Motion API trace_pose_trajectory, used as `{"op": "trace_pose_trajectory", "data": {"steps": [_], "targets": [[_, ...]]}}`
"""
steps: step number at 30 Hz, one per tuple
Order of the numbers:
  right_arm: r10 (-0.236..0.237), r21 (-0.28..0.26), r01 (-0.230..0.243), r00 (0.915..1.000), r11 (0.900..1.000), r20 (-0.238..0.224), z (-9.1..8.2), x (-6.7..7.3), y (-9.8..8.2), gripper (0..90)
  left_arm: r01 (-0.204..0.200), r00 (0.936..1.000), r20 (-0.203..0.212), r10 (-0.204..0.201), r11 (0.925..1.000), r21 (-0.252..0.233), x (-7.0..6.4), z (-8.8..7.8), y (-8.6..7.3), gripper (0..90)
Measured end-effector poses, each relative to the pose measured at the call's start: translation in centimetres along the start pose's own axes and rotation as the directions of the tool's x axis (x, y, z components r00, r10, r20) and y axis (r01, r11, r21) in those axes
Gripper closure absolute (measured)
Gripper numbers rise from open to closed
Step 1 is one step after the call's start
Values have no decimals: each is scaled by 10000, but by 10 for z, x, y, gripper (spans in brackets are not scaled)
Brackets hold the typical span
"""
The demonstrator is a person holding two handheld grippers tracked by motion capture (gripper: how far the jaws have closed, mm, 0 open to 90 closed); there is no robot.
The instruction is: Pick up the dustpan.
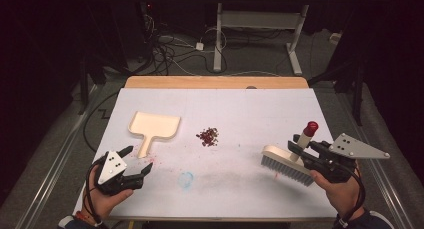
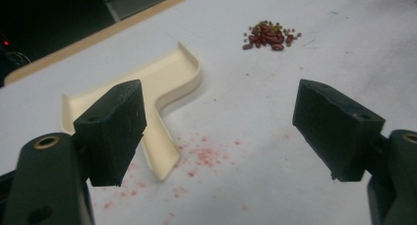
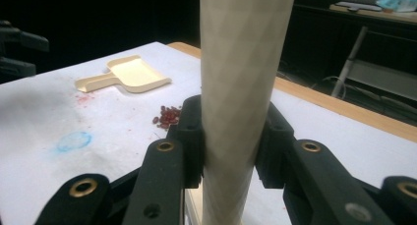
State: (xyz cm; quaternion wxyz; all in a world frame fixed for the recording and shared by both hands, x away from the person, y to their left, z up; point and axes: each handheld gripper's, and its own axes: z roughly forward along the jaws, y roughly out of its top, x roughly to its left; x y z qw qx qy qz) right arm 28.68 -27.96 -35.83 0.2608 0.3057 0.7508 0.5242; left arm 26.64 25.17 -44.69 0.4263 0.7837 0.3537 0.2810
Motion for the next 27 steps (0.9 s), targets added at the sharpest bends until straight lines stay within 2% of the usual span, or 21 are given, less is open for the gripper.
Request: {"op": "trace_pose_trajectory", "data": {"steps": [5, 9, 13, 16, 17, 18, 20, 21, 22, 23, 25, 26, 27], "targets": [[-128, -52, 128, 9999, 9999, -16, -3, 2, 1, 697, -216, 9997, -61, 218, 9994, 265, -5, 2, 0, 203], [-305, 25, 306, 9995, 9995, -112, -4, 5, 3, 697, 2, 10000, 32, -3, 9993, 367, 0, 4, -3, 198], [-431, -7, 430, 9988, 9991, -253, -3, 6, 6, 697, -20, 10000, -39, 22, 9982, 595, 3, 5, -6, 200], [-548, 4, 548, 9981, 9985, -292, -2, 7, 6, 697, -190, 9996, -191, 199, 9989, 431, 4, 1, -2, 231], [-559, 122, 562, 9981, 9983, -273, 0, 8, 5, 698, -154, 9992, -354, 166, 9993, 354, 8, -2, 4, 235], [-565, 177, 570, 9981, 9982, -244, 0, 9, 5, 698, -154, 9992, -354, 166, 9993, 354, 8, -2, 4, 235], [-545, 187, 549, 9983, 9983, -224, 1, 9, 4, 698, 216, 9986, -481, -198, 9991, 368, 14, -4, 10, 234], [-532, 171, 536, 9983, 9984, -236, 1, 9, 4, 697, 387, 9981, -506, -360, 9977, 547, 18, -3, 12, 232], [-511, 177, 515, 9984, 9985, -232, 2, 9, 4, 697, 793, 9959, -522, -745, 9920, 982, 25, 1, 14, 232], [-487, 180, 491, 9986, 9986, -206, 2, 9, 4, 697, 793, 9959, -522, -745, 9920, 982, 25, 1, 14, 232], [-416, 234, 420, 9990, 9988, -165, 3, 9, 4, 697, 1183, 9924, -527, -1115, 9813, 1516, 33, 10, 16, 232], [-432, 280, 437, 9989, 9987, -161, 4, 9, 4, 697, 1359, 9907, -348, -1317, 9730, 1867, 38, 16, 16, 231], [-434, 319, 438, 9990, 9985, -129, 4, 9, 4, 697, 1748, 9846, -406, -1701, 9519, 2516, 46, 31, 14, 229]]}}
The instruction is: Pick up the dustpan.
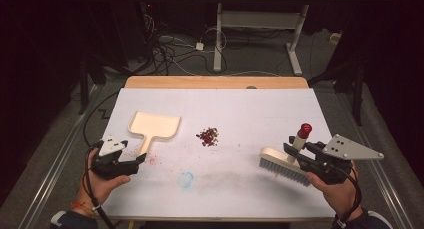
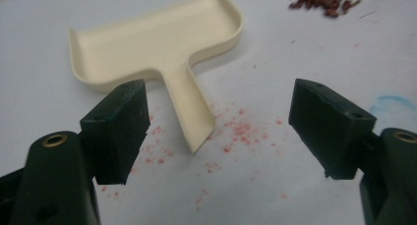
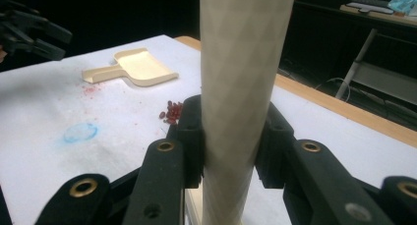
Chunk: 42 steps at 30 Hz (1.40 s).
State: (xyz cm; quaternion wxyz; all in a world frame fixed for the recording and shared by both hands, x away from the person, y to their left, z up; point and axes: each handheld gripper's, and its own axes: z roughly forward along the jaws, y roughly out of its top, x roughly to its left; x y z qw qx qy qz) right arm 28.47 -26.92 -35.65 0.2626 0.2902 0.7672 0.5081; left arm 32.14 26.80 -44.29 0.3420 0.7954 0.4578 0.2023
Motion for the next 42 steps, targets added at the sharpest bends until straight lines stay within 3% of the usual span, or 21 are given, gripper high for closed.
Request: {"op": "trace_pose_trajectory", "data": {"steps": [2, 3, 4, 7, 10, 12, 15, 16, 21, 25, 33, 37, 42], "targets": [[-6, 26, 6, 10000, 10000, 17, 0, 0, 0, 697, 189, 9998, -44, -188, 9995, 263, 4, 8, 2, 230], [10, 64, -10, 10000, 10000, 14, 1, -1, -1, 696, 545, 9979, 313, -565, 9967, 607, 11, 22, 5, 229], [14, 54, -14, 10000, 10000, 4, 1, -1, -2, 697, 545, 9979, 313, -565, 9967, 607, 11, 22, 5, 229], [-42, 94, 41, 10000, 9999, 12, 2, 0, -2, 696, 709, 9974, 53, -720, 9910, 1139, 15, 41, 12, 230], [-64, 145, 64, 10000, 9999, 22, 2, -1, -3, 696, 918, 9957, -49, -924, 9798, 1779, 17, 66, 19, 239], [-45, 164, 44, 10000, 9999, 71, 3, -1, -3, 697, 904, 9959, -117, -898, 9778, 1891, 17, 71, 20, 271], [-71, 193, 71, 10000, 9998, 25, 3, -1, -4, 696, 1233, 9924, -218, -1213, 9752, 1837, 22, 81, 21, 399], [-73, 190, 72, 10000, 9998, 12, 4, 0, -3, 696, 1335, 9910, -166, -1328, 9734, 1863, 24, 84, 20, 402], [22, 164, -22, 10000, 9999, -18, 4, -1, -4, 696, 1431, 9897, -343, -1393, 9751, 1694, 28, 85, 20, 554], [-34, 185, 34, 10000, 9998, -5, 5, 0, -4, 696, 1471, 9887, -560, -1389, 9711, 1878, 25, 86, 23, 640], [-29, 279, 27, 10000, 9996, 56, 6, 0, -4, 696, 1073, 9936, -575, -971, 9708, 2145, 24, 81, 28, 644], [-81, 284, 77, 9999, 9996, 136, 5, -1, -4, 696, 790, 9964, -438, -722, 9803, 1809, 21, 65, 35, 644], [-33, 215, 25, 9993, 9998, 369, 4, -2, -4, 697, 310, 9994, -222, -278, 9866, 1600, 11, 44, 40, 645]]}}
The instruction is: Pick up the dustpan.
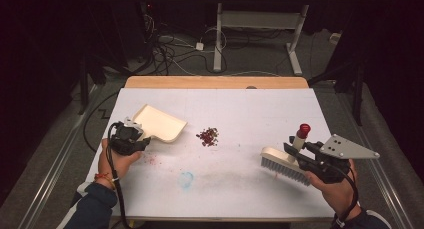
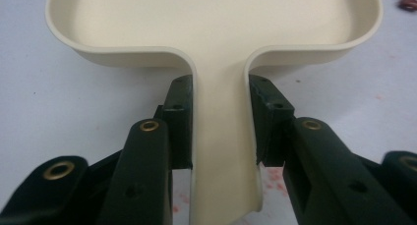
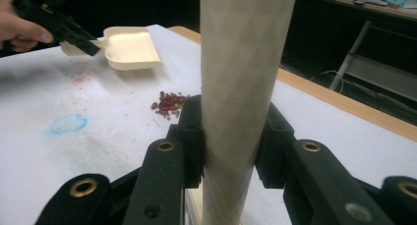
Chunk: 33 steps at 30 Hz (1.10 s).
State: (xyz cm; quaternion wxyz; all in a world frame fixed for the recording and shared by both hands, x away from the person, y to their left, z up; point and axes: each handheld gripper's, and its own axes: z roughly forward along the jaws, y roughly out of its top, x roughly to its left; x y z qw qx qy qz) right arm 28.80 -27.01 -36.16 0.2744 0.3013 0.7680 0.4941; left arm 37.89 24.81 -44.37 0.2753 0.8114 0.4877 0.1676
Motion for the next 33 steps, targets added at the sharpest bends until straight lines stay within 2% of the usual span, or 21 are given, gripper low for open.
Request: {"op": "trace_pose_trajectory", "data": {"steps": [3, 5, 9, 10, 11, 13, 15, 16, 17, 21, 24, 26, 31, 33], "targets": [[105, -30, -105, 9998, 9999, 153, -1, -3, 0, 697, -456, 9989, 102, 455, 9989, 92, -9, -11, -2, 644], [169, -50, -168, 9997, 9998, 193, -1, -3, -1, 697, -765, 9965, 331, 762, 9970, 69, -16, -18, -5, 645], [297, -30, -296, 9993, 9996, 209, 0, -5, -1, 697, -1348, 9880, 787, 1331, 9907, 171, -30, -27, -13, 645], [351, -65, -349, 9992, 9994, 201, 0, -6, -1, 697, -1603, 9826, 990, 1569, 9867, 265, -38, -29, -18, 644], [359, -69, -357, 9992, 9993, 187, 0, -6, -1, 697, -1603, 9826, 990, 1569, 9867, 265, -38, -29, -18, 644], [391, -134, -389, 9991, 9992, 177, 1, -6, -2, 697, -1806, 9761, 1284, 1752, 9831, 313, -46, -30, -23, 644], [421, -141, -419, 9990, 9990, 176, 1, -6, -2, 697, -2089, 9681, 1495, 2009, 9771, 395, -53, -28, -28, 644], [443, -200, -439, 9988, 9988, 190, 1, -7, -3, 697, -2281, 9603, 1762, 2164, 9724, 493, -59, -26, -31, 644], [471, -211, -467, 9987, 9987, 180, 1, -8, -3, 697, -2281, 9603, 1762, 2164, 9724, 493, -59, -26, -31, 644], [490, -257, -484, 9986, 9985, 212, 3, -11, -2, 697, -2644, 9475, 2044, 2461, 9620, 675, -68, -20, -33, 644], [485, -329, -480, 9987, 9983, 170, 7, -10, 0, 697, -2757, 9426, 2169, 2540, 9582, 762, -69, -18, -35, 643], [490, -372, -485, 9987, 9981, 127, 9, -11, -1, 697, -2847, 9416, 2116, 2620, 9549, 845, -70, -17, -36, 643], [532, -325, -531, 9986, 9981, 20, 10, -11, -3, 697, -2868, 9403, 2158, 2632, 9541, 861, -71, -15, -34, 643], [569, -341, -568, 9984, 9978, 20, 9, -11, -4, 697, -2948, 9385, 2135, 2712, 9516, 873, -72, -14, -33, 643]]}}
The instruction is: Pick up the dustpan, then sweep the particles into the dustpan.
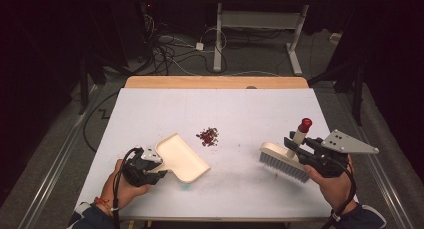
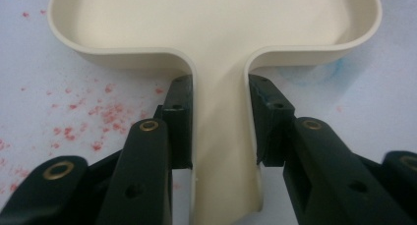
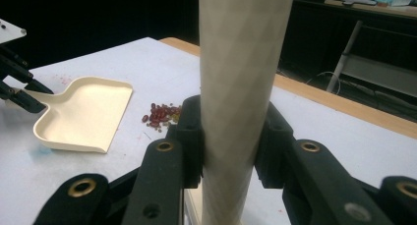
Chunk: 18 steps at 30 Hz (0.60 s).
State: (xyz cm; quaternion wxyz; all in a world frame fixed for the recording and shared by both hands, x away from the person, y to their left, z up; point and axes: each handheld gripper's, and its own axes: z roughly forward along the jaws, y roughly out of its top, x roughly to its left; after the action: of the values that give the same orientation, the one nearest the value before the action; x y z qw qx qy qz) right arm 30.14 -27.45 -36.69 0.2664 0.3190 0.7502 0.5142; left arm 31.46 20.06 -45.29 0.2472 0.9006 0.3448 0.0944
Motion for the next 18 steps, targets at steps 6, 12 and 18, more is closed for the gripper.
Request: {"op": "trace_pose_trajectory", "data": {"steps": [6, 12, 18], "targets": [[172, -116, -171, 9998, 9998, 91, 0, -2, -1, 697, 57, 10000, 51, -57, 10000, 0, -1, 4, -2, 642], [222, -217, -222, 9998, 9995, 12, 8, -3, 4, 697, 59, 9999, 106, -60, 10000, 74, 1, 7, -3, 642], [549, -244, -554, 9982, 9982, -227, 36, -7, 10, 697, 54, 9999, 88, -55, 9999, 112, 0, 8, -1, 642]]}}
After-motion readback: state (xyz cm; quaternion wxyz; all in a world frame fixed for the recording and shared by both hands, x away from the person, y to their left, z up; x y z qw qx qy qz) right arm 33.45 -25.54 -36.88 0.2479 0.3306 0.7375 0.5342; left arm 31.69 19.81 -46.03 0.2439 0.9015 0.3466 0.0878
